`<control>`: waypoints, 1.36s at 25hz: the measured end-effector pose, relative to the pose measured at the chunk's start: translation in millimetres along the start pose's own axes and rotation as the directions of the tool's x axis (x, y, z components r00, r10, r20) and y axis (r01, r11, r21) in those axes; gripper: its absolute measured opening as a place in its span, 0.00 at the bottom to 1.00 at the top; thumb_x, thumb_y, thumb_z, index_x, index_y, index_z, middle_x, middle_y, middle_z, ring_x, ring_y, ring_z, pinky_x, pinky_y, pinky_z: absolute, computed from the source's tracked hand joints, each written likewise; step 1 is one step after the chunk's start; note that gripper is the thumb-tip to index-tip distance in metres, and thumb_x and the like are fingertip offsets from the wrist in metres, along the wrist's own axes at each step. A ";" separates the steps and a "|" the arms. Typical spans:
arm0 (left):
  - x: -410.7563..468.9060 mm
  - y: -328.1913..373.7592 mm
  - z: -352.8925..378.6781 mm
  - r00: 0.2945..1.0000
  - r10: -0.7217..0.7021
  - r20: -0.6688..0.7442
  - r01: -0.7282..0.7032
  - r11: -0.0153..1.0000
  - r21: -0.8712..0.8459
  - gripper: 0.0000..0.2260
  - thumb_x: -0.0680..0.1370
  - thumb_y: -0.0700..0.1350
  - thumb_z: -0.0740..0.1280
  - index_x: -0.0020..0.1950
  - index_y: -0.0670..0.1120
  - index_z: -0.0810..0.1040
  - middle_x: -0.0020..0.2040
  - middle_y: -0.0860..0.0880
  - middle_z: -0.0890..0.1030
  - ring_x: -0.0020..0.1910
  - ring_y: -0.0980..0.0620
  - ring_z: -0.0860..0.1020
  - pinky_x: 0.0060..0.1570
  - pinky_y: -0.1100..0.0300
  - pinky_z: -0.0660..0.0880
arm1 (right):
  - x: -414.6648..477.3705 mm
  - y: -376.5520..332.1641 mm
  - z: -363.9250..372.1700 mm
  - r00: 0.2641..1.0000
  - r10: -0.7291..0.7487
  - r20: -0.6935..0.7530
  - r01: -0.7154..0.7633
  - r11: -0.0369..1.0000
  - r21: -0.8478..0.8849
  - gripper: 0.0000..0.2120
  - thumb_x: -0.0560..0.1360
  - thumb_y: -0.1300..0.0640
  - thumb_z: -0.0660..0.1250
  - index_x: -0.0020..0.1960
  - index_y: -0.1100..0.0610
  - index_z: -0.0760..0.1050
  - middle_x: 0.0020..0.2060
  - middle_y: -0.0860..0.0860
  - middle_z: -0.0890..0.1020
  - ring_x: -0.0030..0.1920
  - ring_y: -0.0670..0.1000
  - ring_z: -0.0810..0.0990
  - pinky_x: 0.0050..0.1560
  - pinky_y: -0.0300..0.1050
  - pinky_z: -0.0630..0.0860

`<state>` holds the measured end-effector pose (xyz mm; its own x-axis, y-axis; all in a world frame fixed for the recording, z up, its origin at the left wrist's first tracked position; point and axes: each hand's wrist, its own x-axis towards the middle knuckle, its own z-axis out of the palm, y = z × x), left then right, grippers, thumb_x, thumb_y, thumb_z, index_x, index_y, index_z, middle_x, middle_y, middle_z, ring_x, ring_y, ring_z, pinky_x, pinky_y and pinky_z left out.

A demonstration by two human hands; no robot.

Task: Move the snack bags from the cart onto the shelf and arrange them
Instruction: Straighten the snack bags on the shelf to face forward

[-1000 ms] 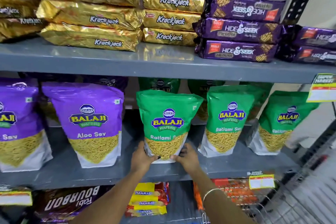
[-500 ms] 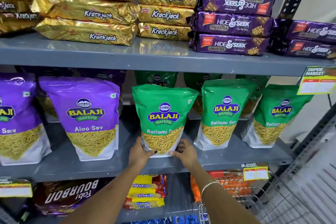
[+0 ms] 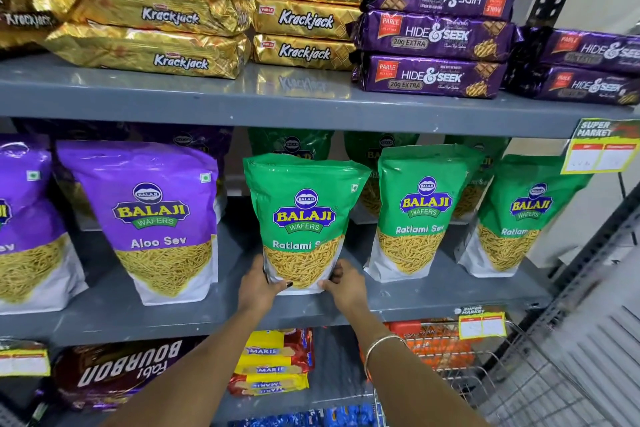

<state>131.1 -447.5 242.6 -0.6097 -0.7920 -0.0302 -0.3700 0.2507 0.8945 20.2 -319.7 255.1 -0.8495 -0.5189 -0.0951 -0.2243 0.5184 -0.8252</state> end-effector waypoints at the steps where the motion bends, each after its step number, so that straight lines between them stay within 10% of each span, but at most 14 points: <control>1: 1.5 -0.1 0.4 1.000 0.002 0.007 -0.002 1.000 -0.001 0.27 0.66 0.39 0.75 0.61 0.42 0.68 0.60 0.40 0.80 0.58 0.40 0.79 0.56 0.45 0.77 | 1.8 0.4 0.4 1.000 0.002 -0.001 -0.002 1.000 -0.007 0.13 0.67 0.59 0.73 0.45 0.59 0.71 0.49 0.58 0.83 0.50 0.57 0.81 0.52 0.50 0.76; 11: -46.5 -14.9 -21.7 0.970 0.094 -0.223 -0.060 0.986 0.154 0.19 0.70 0.39 0.72 0.57 0.39 0.69 0.56 0.41 0.71 0.55 0.41 0.73 0.55 0.49 0.72 | -38.9 -11.2 19.1 0.987 -0.077 -0.141 0.050 0.981 -0.190 0.12 0.71 0.52 0.68 0.44 0.58 0.69 0.41 0.56 0.80 0.42 0.58 0.78 0.37 0.44 0.68; 15: -57.3 -52.4 -83.0 0.848 0.057 -0.527 0.039 0.985 0.169 0.18 0.70 0.38 0.71 0.55 0.33 0.69 0.54 0.33 0.71 0.56 0.34 0.70 0.58 0.44 0.67 | -53.1 -44.9 74.7 0.971 -0.174 0.163 0.209 0.951 -0.229 0.12 0.69 0.53 0.69 0.50 0.56 0.74 0.44 0.55 0.83 0.48 0.58 0.80 0.45 0.47 0.74; 17: -42.1 -67.3 -125.4 0.805 -0.076 -0.588 0.157 0.984 0.087 0.27 0.68 0.40 0.74 0.60 0.30 0.67 0.58 0.30 0.70 0.61 0.32 0.68 0.62 0.44 0.64 | -50.0 -64.9 109.7 0.945 -0.170 0.278 0.209 0.971 -0.118 0.26 0.66 0.55 0.73 0.62 0.56 0.70 0.53 0.55 0.81 0.55 0.56 0.79 0.57 0.51 0.76; 21: -8.4 -85.3 -179.5 0.912 -0.211 -0.352 0.232 0.973 0.017 0.37 0.66 0.40 0.76 0.71 0.37 0.62 0.70 0.37 0.69 0.69 0.39 0.67 0.68 0.46 0.66 | -28.7 -85.0 163.8 0.943 -0.159 0.294 0.158 0.987 0.026 0.39 0.61 0.57 0.76 0.68 0.60 0.63 0.62 0.59 0.77 0.64 0.59 0.74 0.62 0.58 0.73; 26: 7.2 -94.2 -182.4 0.958 -0.122 -0.258 0.113 0.992 -0.052 0.21 0.67 0.28 0.71 0.58 0.32 0.73 0.56 0.33 0.80 0.50 0.48 0.78 0.35 0.80 0.72 | -26.2 -97.6 181.8 0.977 -0.122 0.177 0.118 0.992 0.035 0.25 0.62 0.54 0.76 0.54 0.59 0.71 0.51 0.57 0.83 0.52 0.57 0.80 0.47 0.50 0.75; 30: 11.5 -96.0 -182.1 0.960 -0.140 -0.243 0.101 0.981 -0.167 0.22 0.66 0.29 0.72 0.59 0.34 0.73 0.57 0.35 0.81 0.54 0.43 0.80 0.52 0.59 0.75 | -28.1 -103.6 178.8 0.982 -0.105 0.159 0.097 0.993 0.061 0.22 0.63 0.56 0.75 0.53 0.58 0.71 0.52 0.55 0.83 0.53 0.57 0.80 0.49 0.49 0.75; 34: -2.0 -85.3 -188.5 0.959 -0.074 -0.273 0.063 0.997 -0.049 0.26 0.68 0.37 0.74 0.63 0.37 0.70 0.61 0.37 0.77 0.59 0.41 0.77 0.55 0.55 0.73 | -47.5 -113.7 167.1 0.973 -0.219 0.073 0.212 0.972 0.097 0.40 0.63 0.53 0.75 0.69 0.54 0.59 0.68 0.54 0.71 0.68 0.55 0.69 0.63 0.54 0.73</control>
